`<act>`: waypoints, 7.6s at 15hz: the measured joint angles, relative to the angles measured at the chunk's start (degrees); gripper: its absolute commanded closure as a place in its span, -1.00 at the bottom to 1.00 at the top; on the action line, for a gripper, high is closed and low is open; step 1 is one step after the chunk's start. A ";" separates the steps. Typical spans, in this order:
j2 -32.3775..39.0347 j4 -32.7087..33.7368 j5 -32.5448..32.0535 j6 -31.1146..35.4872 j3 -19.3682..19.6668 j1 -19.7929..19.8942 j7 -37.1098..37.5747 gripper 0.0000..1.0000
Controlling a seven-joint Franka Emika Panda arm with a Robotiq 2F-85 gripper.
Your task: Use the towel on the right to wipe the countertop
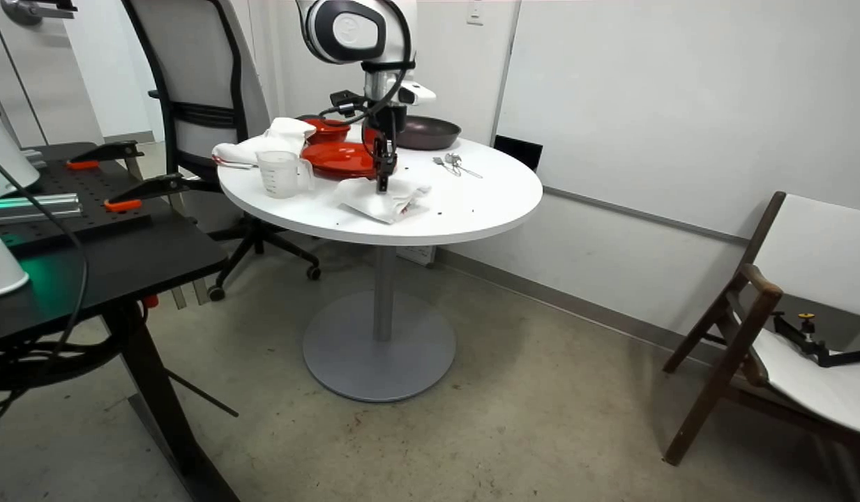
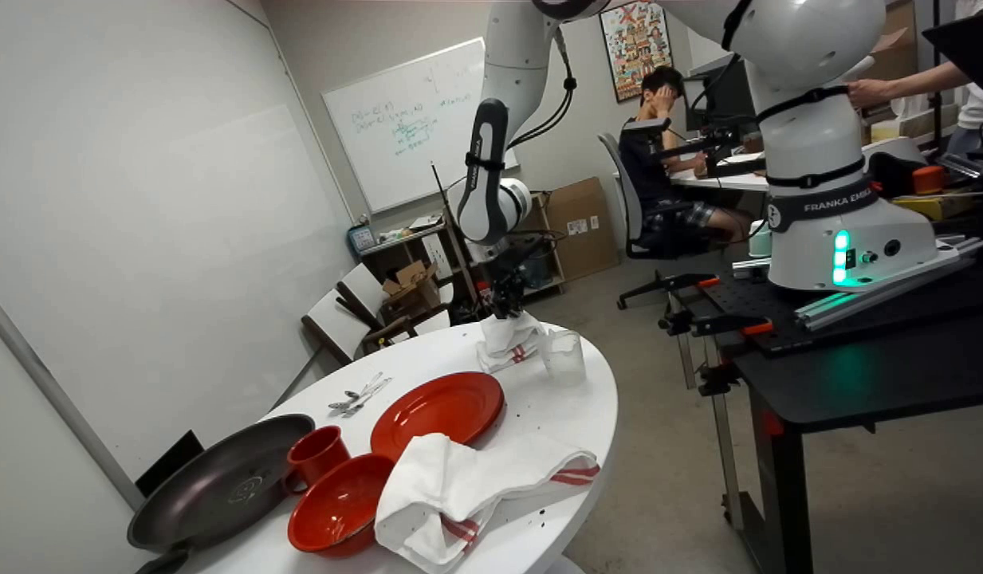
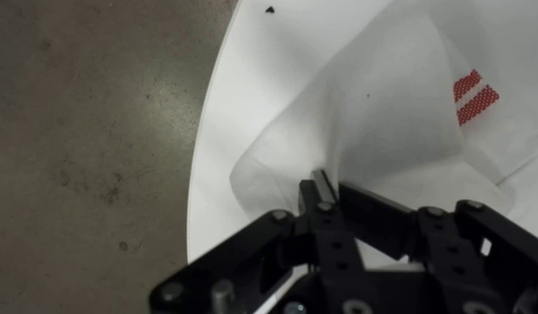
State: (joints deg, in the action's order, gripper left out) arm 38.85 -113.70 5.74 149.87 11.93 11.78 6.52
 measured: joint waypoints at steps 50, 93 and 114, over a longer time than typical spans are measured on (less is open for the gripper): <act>2.72 -0.38 -1.44 -5.66 3.44 -2.44 9.19 0.97; 3.20 3.50 12.65 -9.05 -0.81 -1.13 22.93 0.97; 1.47 -6.81 -4.13 0.02 3.66 -8.99 12.73 0.97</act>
State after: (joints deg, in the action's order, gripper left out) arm 40.32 -120.50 1.61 149.89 15.59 2.79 19.25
